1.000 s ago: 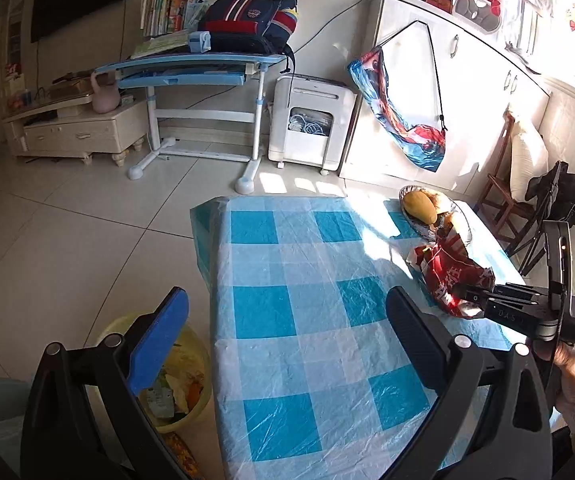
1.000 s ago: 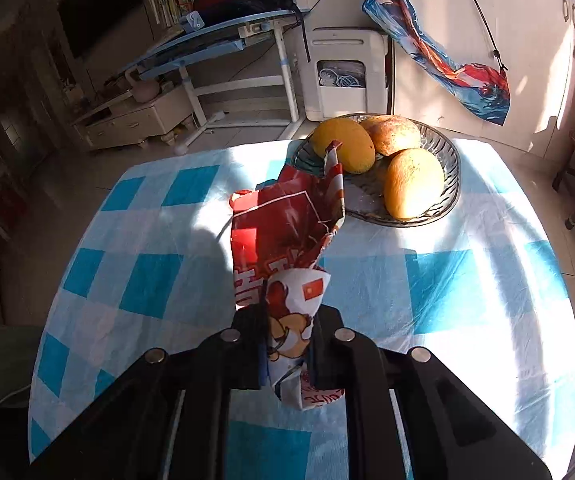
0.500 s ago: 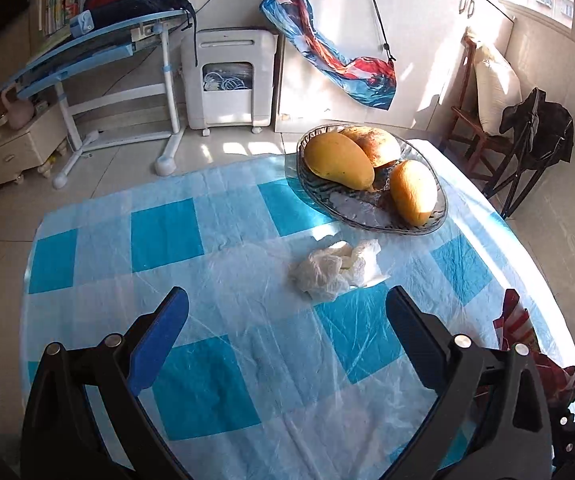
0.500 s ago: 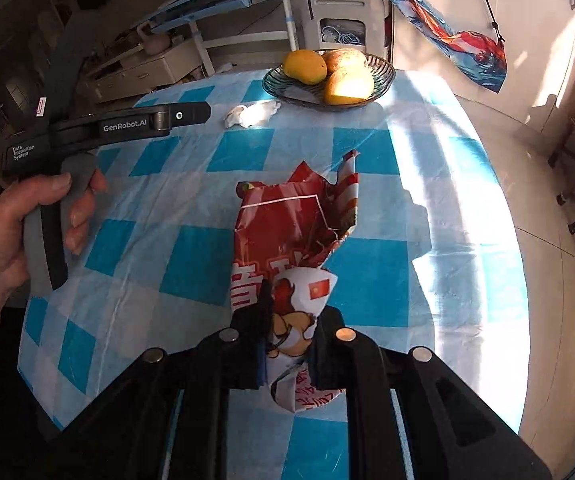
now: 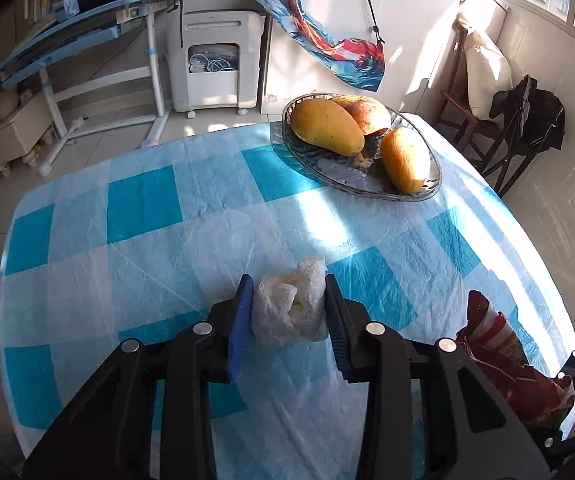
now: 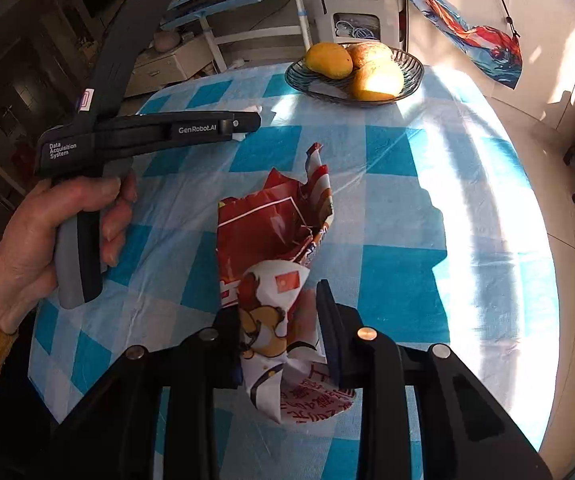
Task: Collect trash
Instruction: 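Grasp the red snack bag with the right tool, then grasp the small white plastic bag with the left tool while the right tool holds the snack bag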
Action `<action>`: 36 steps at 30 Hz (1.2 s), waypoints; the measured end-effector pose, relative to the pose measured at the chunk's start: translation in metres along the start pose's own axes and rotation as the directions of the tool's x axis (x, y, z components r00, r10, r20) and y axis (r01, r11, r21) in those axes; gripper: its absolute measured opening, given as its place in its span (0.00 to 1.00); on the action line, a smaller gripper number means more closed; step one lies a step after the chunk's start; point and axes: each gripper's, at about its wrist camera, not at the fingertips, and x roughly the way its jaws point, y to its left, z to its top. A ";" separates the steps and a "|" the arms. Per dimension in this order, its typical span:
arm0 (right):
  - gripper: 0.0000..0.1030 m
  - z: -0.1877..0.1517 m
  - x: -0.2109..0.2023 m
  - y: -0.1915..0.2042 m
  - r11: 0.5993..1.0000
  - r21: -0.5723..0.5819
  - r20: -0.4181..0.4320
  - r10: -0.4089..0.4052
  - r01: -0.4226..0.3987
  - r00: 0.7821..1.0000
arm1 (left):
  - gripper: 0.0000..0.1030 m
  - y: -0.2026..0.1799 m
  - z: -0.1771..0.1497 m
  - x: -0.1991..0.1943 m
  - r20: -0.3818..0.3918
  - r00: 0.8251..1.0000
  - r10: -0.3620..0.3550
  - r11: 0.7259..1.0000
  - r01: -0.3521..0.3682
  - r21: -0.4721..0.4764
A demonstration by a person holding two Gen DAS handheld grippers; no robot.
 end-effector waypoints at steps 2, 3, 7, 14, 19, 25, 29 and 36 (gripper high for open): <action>0.29 -0.001 0.001 0.011 1.000 -0.023 -0.006 0.006 -0.006 1.000 | 0.33 0.012 -0.025 -0.020 -0.011 1.000 0.005 1.000 -0.005 0.002; 0.29 -0.002 0.002 0.016 0.999 -0.033 -0.009 0.010 -0.010 1.000 | 0.33 0.018 -0.037 -0.031 -0.016 1.000 0.012 1.000 -0.012 0.005; 0.28 -0.005 0.004 0.036 0.998 -0.055 -0.016 0.031 -0.031 0.999 | 0.33 0.037 -0.088 -0.073 -0.052 0.998 0.040 0.999 -0.040 -0.003; 0.28 -0.013 0.007 0.059 0.997 -0.041 -0.028 0.058 -0.059 0.998 | 0.44 0.040 -0.140 -0.114 -0.047 0.997 0.060 0.998 -0.060 -0.003; 0.35 -0.023 -0.001 0.057 0.999 0.003 0.001 0.038 -0.038 0.999 | 0.63 0.040 -0.157 -0.123 -0.010 0.996 0.085 0.996 -0.085 0.012; 0.44 -0.025 -0.001 0.061 0.999 0.024 0.029 0.032 -0.032 0.999 | 0.73 0.045 -0.149 -0.134 0.033 0.995 0.097 0.995 -0.097 -0.003; 0.45 -0.020 0.002 0.065 0.999 0.019 0.043 0.035 -0.036 0.998 | 0.76 0.047 -0.146 -0.138 0.051 0.993 0.109 0.994 -0.109 -0.005; 0.45 -0.018 0.007 0.067 0.999 0.004 0.034 0.034 -0.034 0.999 | 0.78 0.037 -0.144 -0.129 0.041 0.993 0.110 0.993 -0.112 0.044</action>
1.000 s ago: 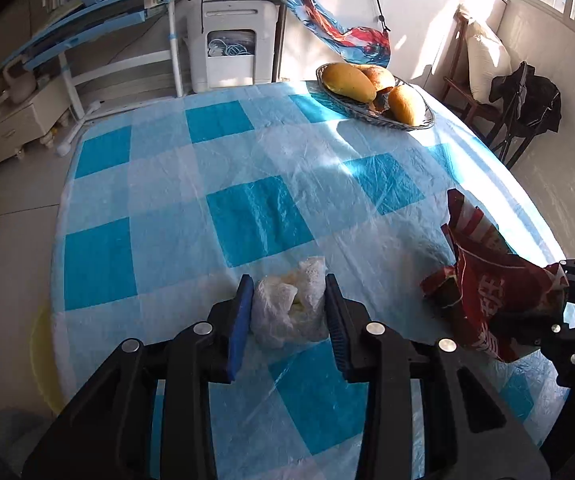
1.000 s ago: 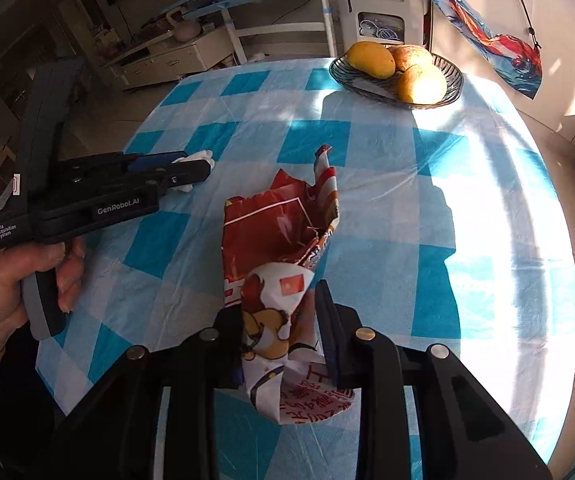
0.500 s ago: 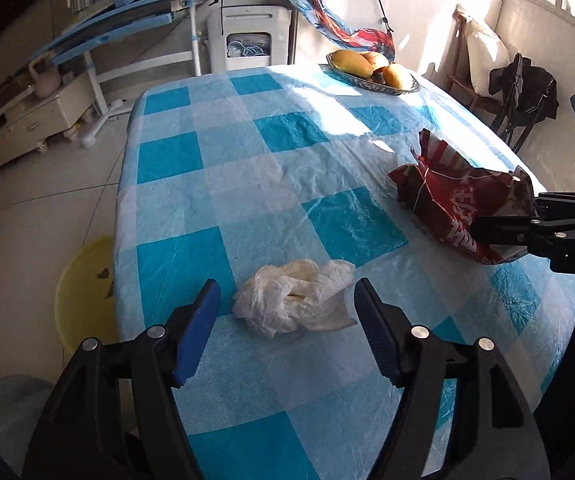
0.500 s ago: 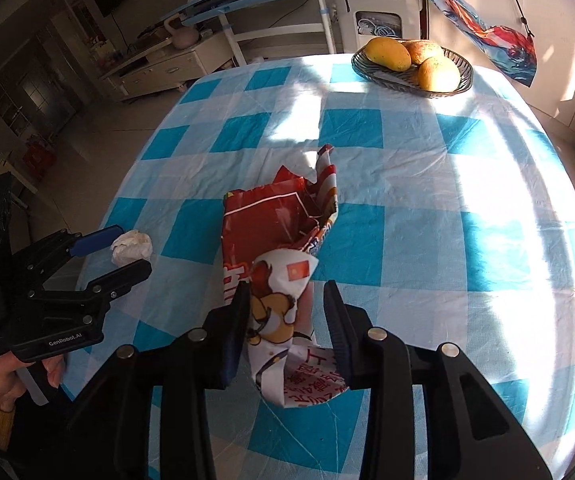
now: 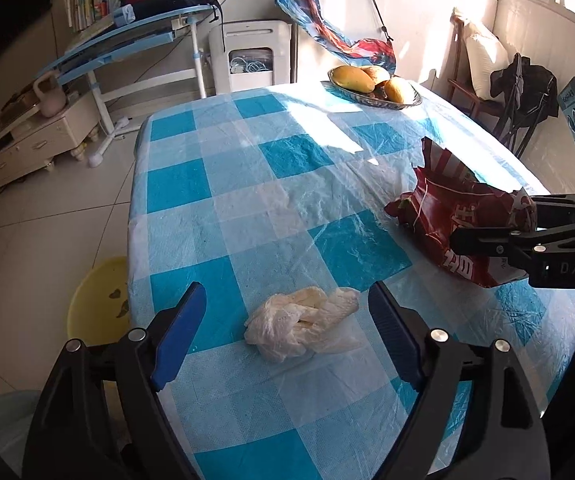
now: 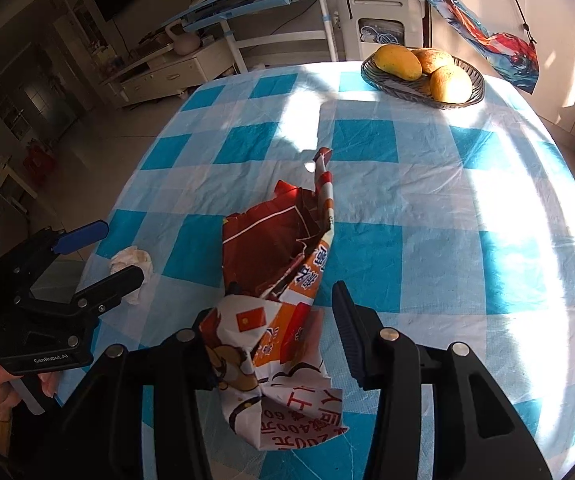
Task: Collect trash
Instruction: 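Grasp the small white plastic bag with the left tool while the right tool holds the snack bag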
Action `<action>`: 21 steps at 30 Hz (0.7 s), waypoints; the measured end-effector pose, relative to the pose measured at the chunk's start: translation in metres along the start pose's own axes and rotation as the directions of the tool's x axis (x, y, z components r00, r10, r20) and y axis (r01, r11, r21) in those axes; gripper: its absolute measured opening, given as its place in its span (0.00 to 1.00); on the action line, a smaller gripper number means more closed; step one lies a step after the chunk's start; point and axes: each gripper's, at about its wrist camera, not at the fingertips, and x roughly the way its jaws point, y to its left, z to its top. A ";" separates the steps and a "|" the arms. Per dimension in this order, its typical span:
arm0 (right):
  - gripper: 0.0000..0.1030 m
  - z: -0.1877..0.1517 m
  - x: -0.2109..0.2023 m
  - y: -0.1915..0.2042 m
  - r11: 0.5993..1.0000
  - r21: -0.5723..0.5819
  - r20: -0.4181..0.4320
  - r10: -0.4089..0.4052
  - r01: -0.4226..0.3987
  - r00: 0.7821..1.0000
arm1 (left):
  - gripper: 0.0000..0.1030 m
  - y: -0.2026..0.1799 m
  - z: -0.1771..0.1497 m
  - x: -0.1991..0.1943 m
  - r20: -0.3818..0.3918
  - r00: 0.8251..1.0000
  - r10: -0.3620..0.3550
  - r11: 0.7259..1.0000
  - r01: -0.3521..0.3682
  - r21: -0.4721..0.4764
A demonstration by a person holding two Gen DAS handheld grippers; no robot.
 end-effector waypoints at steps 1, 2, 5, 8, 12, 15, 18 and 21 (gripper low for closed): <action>0.45 0.000 0.001 0.000 1.000 -0.002 -0.007 0.000 0.000 1.000 | 0.78 -0.002 0.000 0.001 -0.001 1.000 -0.006 1.000 0.006 0.010; 0.44 0.000 0.003 -0.001 1.000 -0.002 -0.014 -0.001 0.001 1.000 | 0.78 -0.005 0.001 0.002 -0.003 1.000 -0.008 1.000 0.008 0.020; 0.38 -0.001 0.004 -0.001 1.000 -0.005 -0.019 0.011 -0.011 1.000 | 0.77 -0.012 -0.002 0.004 -0.014 1.000 -0.019 0.999 0.019 0.049; 0.26 -0.001 0.003 0.002 1.000 -0.018 -0.021 0.022 -0.022 1.000 | 0.47 -0.015 -0.004 0.007 -0.039 0.997 -0.066 0.996 0.068 0.056; 0.14 -0.001 -0.001 0.007 0.999 -0.040 -0.007 0.024 -0.024 1.000 | 0.29 -0.018 -0.006 0.002 -0.022 0.996 -0.086 0.994 0.088 0.069; 0.14 0.000 -0.005 0.010 0.997 -0.052 0.012 0.050 -0.049 0.999 | 0.29 -0.020 -0.005 -0.006 0.004 0.997 -0.071 0.994 0.071 0.089; 0.17 -0.001 -0.001 0.012 0.997 -0.058 -0.003 0.041 -0.041 0.999 | 0.30 -0.022 -0.007 -0.007 -0.003 0.998 -0.056 0.992 0.056 0.109; 0.27 0.000 0.001 0.009 0.999 -0.039 -0.002 0.034 -0.034 0.999 | 0.39 -0.021 -0.009 -0.007 -0.016 0.999 -0.049 0.992 0.051 0.117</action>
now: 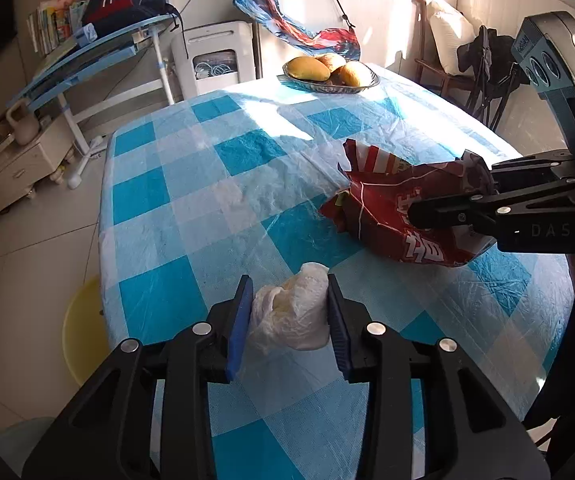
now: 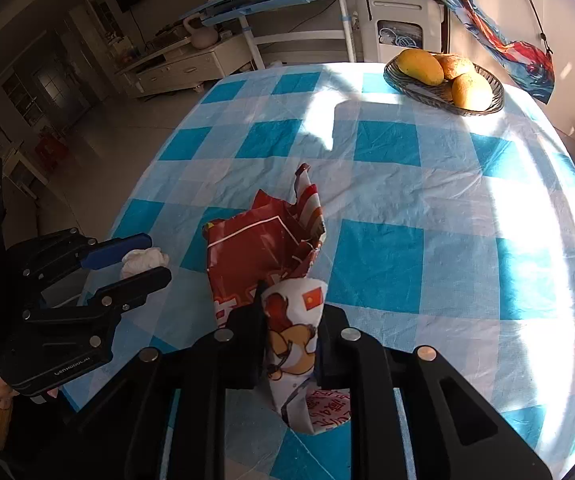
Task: Collect trash
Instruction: 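Grasp the small white plastic bag with the left tool while the right tool holds the snack bag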
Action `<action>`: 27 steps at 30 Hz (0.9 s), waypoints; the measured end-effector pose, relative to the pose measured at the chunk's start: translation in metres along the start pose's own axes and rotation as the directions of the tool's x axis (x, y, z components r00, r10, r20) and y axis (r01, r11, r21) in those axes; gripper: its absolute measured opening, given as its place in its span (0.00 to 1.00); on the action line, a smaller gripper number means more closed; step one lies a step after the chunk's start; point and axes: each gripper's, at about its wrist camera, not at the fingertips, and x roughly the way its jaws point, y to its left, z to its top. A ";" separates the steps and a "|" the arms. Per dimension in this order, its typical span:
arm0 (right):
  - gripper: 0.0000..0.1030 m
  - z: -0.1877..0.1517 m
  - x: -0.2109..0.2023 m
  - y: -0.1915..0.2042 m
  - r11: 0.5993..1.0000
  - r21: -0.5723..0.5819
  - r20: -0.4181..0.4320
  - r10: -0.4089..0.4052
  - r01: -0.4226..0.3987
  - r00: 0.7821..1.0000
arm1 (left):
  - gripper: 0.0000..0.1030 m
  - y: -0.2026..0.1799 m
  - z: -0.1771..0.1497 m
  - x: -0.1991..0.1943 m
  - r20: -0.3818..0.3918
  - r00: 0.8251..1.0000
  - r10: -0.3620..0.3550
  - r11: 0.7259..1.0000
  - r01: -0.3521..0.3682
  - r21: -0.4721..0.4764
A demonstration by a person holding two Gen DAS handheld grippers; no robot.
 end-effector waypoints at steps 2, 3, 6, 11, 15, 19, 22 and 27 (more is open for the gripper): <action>0.34 0.000 0.000 -0.002 1.000 0.013 0.003 -0.006 0.006 1.000 | 0.47 0.000 -0.001 0.000 -0.002 1.000 0.008 1.000 -0.008 0.007; 0.34 0.000 0.000 -0.003 1.000 0.015 0.002 -0.008 0.008 1.000 | 0.53 0.000 -0.001 -0.001 -0.002 1.000 0.014 1.000 -0.014 0.011; 0.35 0.000 0.004 -0.003 1.000 0.016 -0.013 -0.005 0.005 1.000 | 0.65 -0.003 -0.001 -0.001 -0.004 1.000 0.029 0.999 -0.029 0.023; 0.35 -0.001 0.007 -0.001 1.000 0.013 -0.025 -0.002 0.002 1.000 | 0.70 -0.008 -0.004 0.007 -0.034 0.999 0.030 0.998 -0.028 0.058; 0.26 0.000 0.011 0.003 1.000 -0.005 -0.038 0.015 -0.015 0.999 | 0.26 -0.007 -0.005 0.008 -0.036 0.998 -0.042 0.999 0.043 0.026; 0.14 0.000 0.009 0.011 0.999 -0.035 -0.030 0.026 -0.027 0.999 | 0.22 -0.005 -0.004 0.004 -0.026 0.998 -0.054 0.998 0.055 0.021; 0.14 0.002 0.007 0.011 0.999 -0.026 -0.016 0.030 -0.030 0.999 | 0.22 -0.004 -0.001 -0.006 0.010 1.000 -0.028 0.999 0.028 0.021; 0.13 0.006 0.001 0.012 0.999 -0.009 0.025 0.039 -0.039 0.999 | 0.22 0.003 0.007 -0.026 0.080 0.996 0.042 0.999 -0.043 0.020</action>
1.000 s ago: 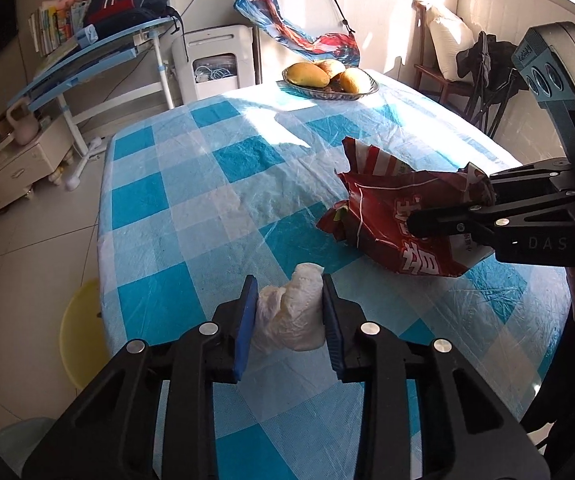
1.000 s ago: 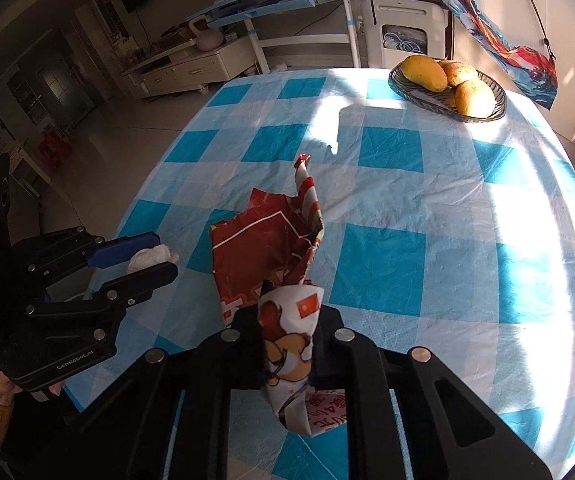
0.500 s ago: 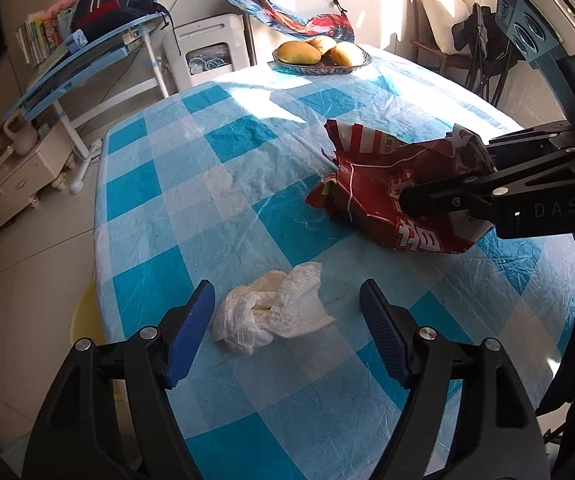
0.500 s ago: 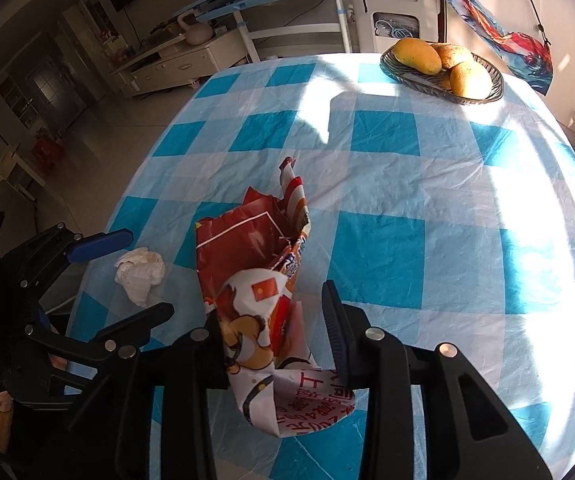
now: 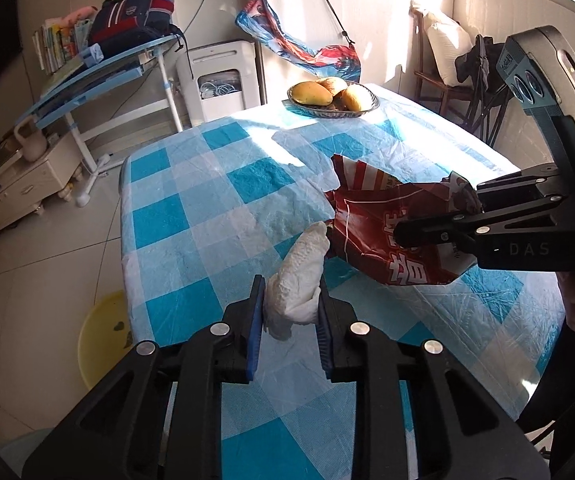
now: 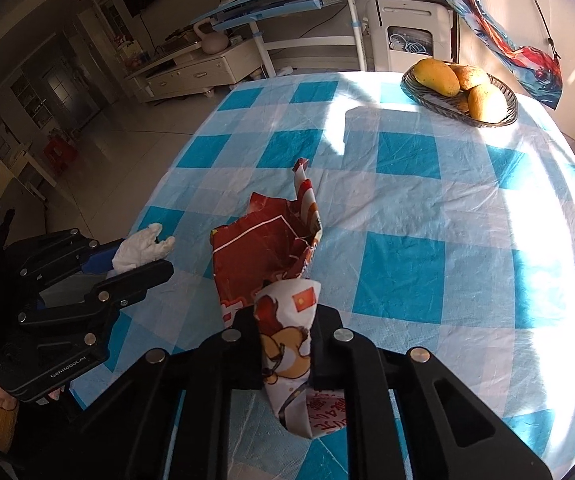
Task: Collect trash
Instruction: 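Grasp the small white plastic bag with the left tool while the right tool holds the snack bag, then carry the white bag and red snack bag over the yellow bucket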
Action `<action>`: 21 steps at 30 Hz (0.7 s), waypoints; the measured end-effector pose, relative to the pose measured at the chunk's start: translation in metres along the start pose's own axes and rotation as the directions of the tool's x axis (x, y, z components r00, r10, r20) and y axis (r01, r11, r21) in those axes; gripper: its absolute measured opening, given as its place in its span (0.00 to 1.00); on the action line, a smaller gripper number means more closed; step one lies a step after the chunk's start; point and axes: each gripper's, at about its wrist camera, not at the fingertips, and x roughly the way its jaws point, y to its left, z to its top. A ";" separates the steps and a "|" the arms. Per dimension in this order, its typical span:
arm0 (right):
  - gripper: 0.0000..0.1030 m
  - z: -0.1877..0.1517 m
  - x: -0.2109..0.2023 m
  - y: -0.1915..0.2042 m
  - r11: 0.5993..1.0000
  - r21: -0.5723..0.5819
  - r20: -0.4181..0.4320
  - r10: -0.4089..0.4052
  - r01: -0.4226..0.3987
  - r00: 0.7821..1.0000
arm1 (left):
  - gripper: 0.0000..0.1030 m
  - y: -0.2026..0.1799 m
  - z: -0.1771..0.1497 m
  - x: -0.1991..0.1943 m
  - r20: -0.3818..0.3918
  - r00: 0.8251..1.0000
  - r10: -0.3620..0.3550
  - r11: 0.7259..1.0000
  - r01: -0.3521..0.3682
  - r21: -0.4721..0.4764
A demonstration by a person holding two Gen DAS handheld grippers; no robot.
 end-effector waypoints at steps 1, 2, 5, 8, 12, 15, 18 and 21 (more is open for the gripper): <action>0.13 0.001 -0.001 0.000 1.000 0.008 0.010 0.006 -0.006 1.000 | 0.22 0.001 0.002 -0.004 0.013 1.000 0.016 1.000 -0.016 0.002; 0.13 0.002 -0.003 0.000 1.000 0.015 0.022 0.009 -0.009 1.000 | 0.22 0.003 0.003 -0.008 0.026 0.999 0.030 1.000 -0.031 0.003; 0.13 0.007 -0.008 0.001 0.999 0.034 0.067 0.033 -0.035 0.997 | 0.22 0.010 0.007 -0.020 0.059 0.996 0.069 0.998 -0.069 0.002; 0.13 0.010 -0.013 0.003 0.997 0.048 0.110 0.057 -0.063 0.992 | 0.22 0.024 0.011 -0.033 0.079 0.994 0.076 0.997 -0.074 -0.027; 0.13 0.015 -0.016 0.008 0.994 0.060 0.159 0.081 -0.091 0.984 | 0.22 0.060 0.019 -0.050 0.089 0.994 0.058 0.994 -0.049 -0.098; 0.13 0.018 -0.016 0.016 0.995 0.044 0.189 0.081 -0.091 0.979 | 0.22 0.098 0.023 -0.061 0.102 0.991 0.091 0.982 -0.072 -0.176; 0.14 0.017 -0.019 0.031 1.000 0.002 0.229 0.029 -0.030 0.973 | 0.22 0.130 0.018 -0.065 0.106 0.984 0.146 0.962 -0.117 -0.245; 0.14 0.015 -0.018 0.051 0.999 -0.053 0.267 0.017 -0.003 0.964 | 0.22 0.154 0.009 -0.060 0.096 0.982 0.160 0.933 -0.119 -0.339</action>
